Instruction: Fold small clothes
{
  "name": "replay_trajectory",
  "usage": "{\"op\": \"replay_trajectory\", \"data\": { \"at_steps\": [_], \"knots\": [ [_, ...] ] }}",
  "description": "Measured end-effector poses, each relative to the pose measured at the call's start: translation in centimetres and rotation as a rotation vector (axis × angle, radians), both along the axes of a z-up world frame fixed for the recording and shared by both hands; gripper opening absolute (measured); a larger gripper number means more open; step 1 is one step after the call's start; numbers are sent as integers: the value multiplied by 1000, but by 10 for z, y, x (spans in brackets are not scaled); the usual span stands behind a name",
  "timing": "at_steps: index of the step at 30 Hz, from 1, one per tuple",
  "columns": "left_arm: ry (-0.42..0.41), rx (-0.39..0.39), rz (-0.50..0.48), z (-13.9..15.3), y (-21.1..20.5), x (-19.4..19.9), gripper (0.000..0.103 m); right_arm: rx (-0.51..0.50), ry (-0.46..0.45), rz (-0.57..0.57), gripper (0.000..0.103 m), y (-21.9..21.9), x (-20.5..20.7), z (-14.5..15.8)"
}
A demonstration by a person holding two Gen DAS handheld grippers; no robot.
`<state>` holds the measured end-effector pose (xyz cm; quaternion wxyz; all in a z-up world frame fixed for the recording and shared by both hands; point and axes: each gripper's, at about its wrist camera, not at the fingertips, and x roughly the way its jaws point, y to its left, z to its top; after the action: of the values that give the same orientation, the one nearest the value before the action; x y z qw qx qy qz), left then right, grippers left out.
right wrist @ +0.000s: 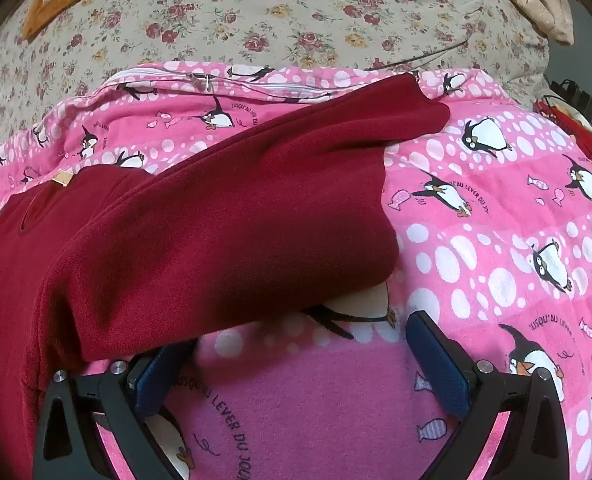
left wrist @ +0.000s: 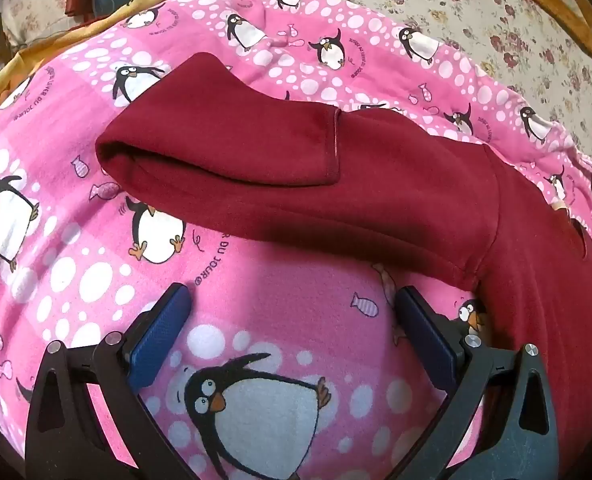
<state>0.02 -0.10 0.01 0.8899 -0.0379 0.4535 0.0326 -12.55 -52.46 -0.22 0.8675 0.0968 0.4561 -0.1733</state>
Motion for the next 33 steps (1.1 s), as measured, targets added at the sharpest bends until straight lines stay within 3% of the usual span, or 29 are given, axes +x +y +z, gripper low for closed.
{"op": "replay_trajectory", "data": {
  "at_steps": [26, 33],
  "knots": [
    [1, -11, 1, 2, 2, -1, 103, -1, 0, 0, 103, 0, 0, 0],
    [91, -5, -69, 9, 2, -5, 103, 0, 0, 0, 103, 0, -1, 0]
  ]
}}
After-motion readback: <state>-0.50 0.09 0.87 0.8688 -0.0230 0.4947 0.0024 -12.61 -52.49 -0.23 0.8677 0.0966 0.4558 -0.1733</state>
